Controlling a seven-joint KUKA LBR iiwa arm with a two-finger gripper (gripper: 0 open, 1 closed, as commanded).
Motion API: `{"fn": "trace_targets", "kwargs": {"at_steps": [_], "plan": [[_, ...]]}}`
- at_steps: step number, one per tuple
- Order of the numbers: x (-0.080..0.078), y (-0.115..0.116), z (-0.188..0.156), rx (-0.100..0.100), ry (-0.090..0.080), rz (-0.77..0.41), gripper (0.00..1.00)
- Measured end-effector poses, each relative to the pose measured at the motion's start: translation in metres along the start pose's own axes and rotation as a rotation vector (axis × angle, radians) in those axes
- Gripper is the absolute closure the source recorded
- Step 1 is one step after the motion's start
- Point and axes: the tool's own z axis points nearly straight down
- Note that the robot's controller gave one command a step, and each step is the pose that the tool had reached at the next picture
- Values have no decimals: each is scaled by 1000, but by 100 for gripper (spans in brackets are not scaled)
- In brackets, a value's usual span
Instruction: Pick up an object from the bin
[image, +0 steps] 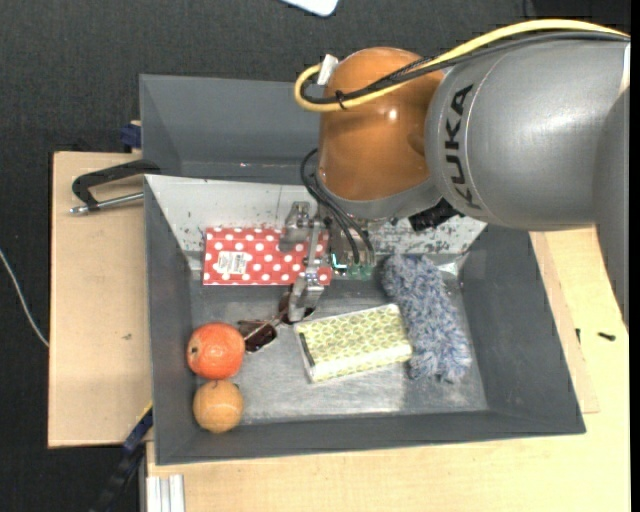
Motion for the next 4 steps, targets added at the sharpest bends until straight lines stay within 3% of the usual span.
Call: {"fn": "trace_targets", "kwargs": {"at_steps": [1,2,3,4], "plan": [[-2,-1,-5,-1,-8,2,0],[-15,-11,104,0,0,51,0],[-22,-20,80,-2,-10,60,0],[-5,11,105,0,-7,-171,0]]}}
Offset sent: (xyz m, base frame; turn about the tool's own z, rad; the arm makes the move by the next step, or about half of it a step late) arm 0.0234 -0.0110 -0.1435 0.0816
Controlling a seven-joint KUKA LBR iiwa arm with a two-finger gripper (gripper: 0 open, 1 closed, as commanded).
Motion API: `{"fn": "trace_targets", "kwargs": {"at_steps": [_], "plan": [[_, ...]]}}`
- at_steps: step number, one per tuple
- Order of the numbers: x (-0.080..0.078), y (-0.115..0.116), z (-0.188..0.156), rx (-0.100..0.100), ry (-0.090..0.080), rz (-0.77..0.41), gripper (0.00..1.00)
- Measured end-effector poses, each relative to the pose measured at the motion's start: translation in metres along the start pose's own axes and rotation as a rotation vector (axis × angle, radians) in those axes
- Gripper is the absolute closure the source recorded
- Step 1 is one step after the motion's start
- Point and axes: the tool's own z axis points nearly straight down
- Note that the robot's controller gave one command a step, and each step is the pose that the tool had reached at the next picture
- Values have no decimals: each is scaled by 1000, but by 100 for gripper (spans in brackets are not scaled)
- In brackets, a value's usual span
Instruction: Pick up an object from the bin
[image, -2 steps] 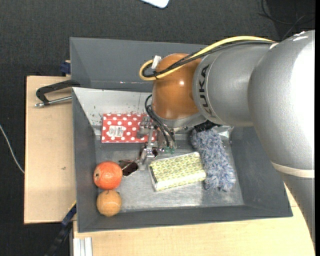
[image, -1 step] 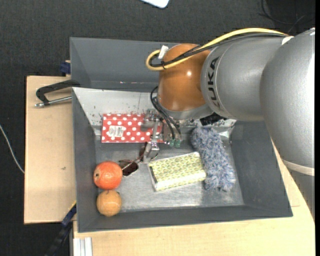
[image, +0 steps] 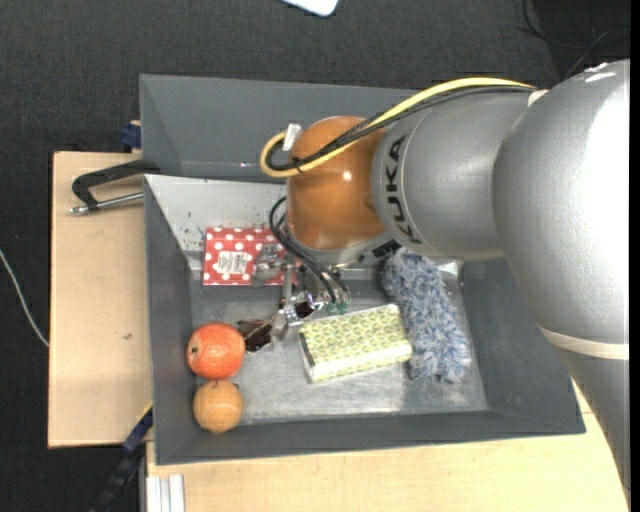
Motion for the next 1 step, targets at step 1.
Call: {"fn": "trace_targets", "kwargs": {"at_steps": [1], "plan": [[-4,-38,32,-4,4,205,0]]}}
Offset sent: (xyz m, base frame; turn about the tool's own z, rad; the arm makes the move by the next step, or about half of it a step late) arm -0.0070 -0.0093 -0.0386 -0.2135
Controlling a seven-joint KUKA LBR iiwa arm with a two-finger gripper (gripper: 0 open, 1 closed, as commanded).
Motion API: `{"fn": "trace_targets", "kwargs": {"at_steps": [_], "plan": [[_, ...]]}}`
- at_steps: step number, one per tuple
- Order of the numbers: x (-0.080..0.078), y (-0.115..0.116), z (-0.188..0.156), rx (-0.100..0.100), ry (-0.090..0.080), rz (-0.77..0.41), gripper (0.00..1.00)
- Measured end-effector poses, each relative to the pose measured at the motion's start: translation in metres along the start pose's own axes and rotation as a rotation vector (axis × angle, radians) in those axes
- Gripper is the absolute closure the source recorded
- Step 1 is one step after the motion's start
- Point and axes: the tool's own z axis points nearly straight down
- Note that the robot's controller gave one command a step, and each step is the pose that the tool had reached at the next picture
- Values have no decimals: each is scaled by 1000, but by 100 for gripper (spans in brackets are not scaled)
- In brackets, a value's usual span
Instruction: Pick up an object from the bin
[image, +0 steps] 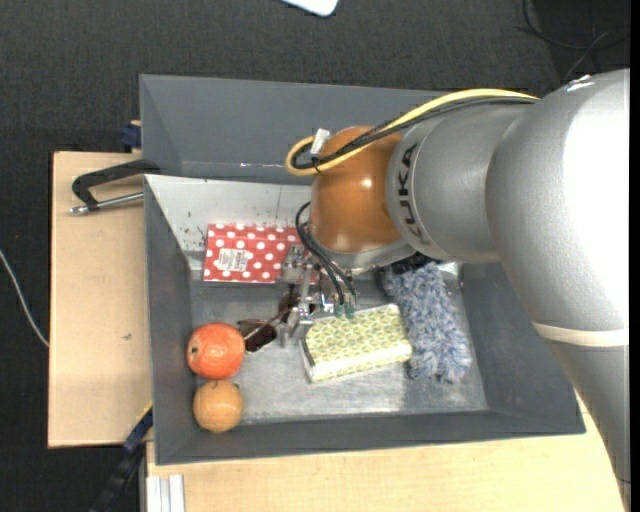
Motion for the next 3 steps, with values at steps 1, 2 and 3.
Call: {"fn": "trace_targets", "kwargs": {"at_steps": [1,2,3], "plan": [[14,28,2,5,-14,-417,100],[14,28,2,5,-14,-416,100],[16,29,-49,4,-1,-416,100]]}}
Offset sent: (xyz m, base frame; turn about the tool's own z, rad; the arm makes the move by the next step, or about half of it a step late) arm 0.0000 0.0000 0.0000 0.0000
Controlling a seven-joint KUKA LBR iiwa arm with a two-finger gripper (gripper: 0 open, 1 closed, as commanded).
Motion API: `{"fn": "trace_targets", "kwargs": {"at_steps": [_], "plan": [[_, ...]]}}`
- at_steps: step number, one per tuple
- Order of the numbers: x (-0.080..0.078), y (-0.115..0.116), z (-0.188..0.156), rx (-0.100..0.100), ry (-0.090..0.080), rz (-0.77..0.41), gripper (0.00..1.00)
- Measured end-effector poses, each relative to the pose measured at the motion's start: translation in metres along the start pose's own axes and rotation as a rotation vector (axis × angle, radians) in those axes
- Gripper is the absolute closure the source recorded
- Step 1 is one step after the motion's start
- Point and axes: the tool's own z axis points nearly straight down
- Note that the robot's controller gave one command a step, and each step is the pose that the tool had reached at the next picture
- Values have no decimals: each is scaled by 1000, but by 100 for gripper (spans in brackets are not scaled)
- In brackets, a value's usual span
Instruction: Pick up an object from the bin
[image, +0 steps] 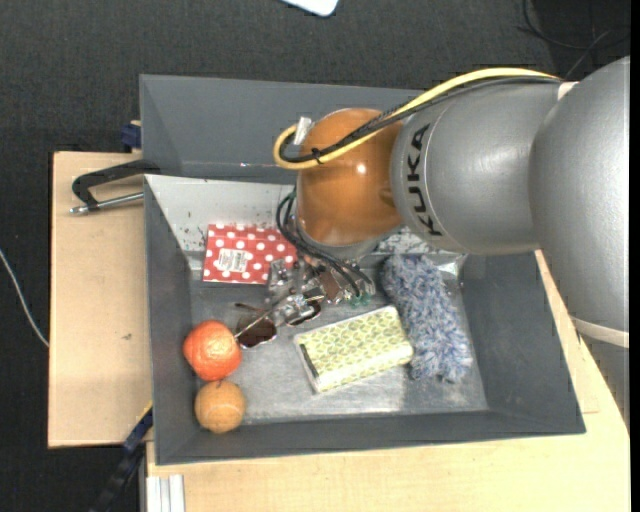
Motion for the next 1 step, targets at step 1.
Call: {"fn": "trace_targets", "kwargs": {"at_steps": [1], "plan": [[-3,-1,-26,1,-9,1,100]]}}
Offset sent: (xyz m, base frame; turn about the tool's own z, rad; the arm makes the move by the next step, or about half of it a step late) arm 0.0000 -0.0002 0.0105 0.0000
